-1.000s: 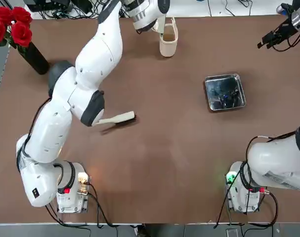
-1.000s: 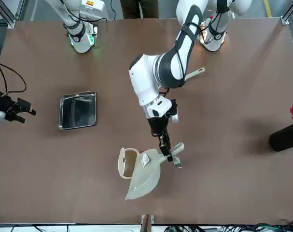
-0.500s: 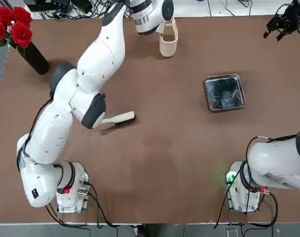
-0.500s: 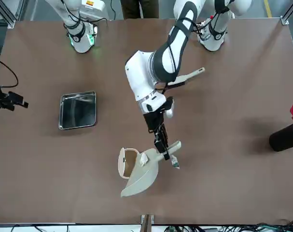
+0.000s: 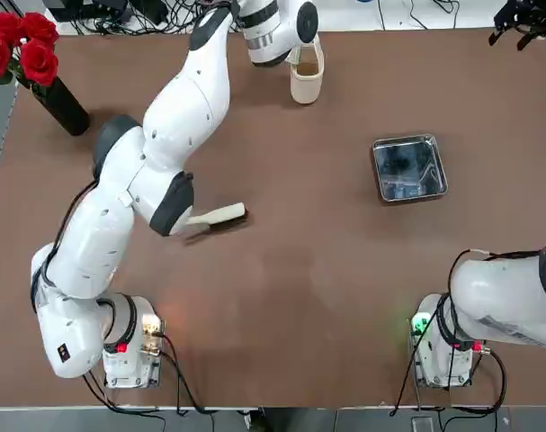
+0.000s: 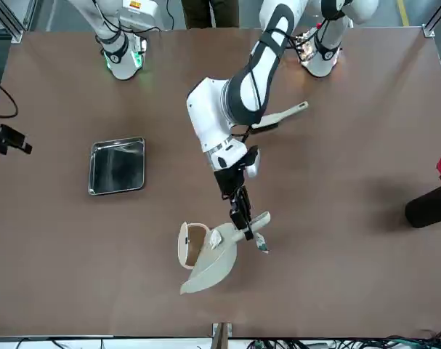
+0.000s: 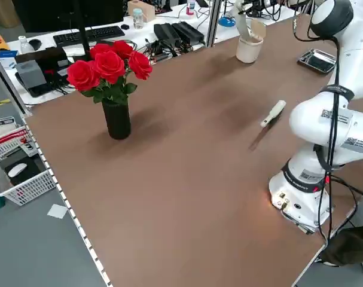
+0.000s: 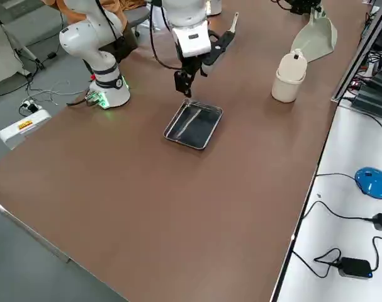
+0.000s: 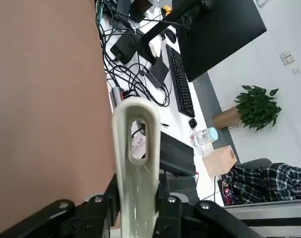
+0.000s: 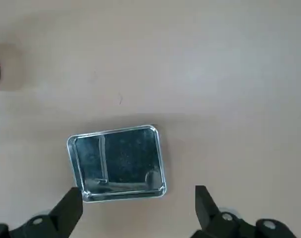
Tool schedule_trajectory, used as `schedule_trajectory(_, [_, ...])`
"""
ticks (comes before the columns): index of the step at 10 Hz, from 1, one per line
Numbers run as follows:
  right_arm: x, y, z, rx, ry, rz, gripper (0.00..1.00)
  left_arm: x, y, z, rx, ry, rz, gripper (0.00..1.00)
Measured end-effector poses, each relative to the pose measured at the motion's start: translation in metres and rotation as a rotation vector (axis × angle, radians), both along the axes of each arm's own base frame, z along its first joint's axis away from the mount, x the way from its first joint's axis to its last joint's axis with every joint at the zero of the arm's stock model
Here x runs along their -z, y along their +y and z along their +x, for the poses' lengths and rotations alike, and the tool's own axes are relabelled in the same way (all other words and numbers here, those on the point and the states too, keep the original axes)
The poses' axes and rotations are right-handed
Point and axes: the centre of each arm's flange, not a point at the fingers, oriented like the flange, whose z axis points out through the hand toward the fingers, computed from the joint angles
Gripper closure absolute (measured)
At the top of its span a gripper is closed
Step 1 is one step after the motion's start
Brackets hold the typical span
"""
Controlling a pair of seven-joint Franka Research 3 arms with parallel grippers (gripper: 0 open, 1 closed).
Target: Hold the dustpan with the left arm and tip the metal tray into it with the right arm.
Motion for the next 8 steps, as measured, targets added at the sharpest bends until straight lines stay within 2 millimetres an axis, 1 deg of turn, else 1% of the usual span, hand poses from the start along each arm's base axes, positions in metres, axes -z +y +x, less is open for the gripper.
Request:
schedule_trajectory(2, [-0.019, 0.0, 0.0, -0.003, -0.017, -0.008, 0.0, -0.001, -0.005, -0.004, 0.012, -0.01, 0.013, 0.67])
schedule_trajectory(4, [-0.027, 0.002, 0.001, 0.022, -0.024, -0.013, 0.0, -0.002, -0.009, -0.008, 0.023, -0.018, 0.024, 0.67])
schedule_trajectory(7, [-0.034, 0.026, 0.005, 0.055, 0.005, -0.059, 0.0, -0.003, -0.009, -0.007, 0.025, -0.028, 0.035, 0.67])
schedule_trajectory(8, [-0.035, 0.027, 0.005, 0.06, 0.007, -0.061, 0.0, -0.003, -0.008, -0.007, 0.027, -0.033, 0.042, 0.67])
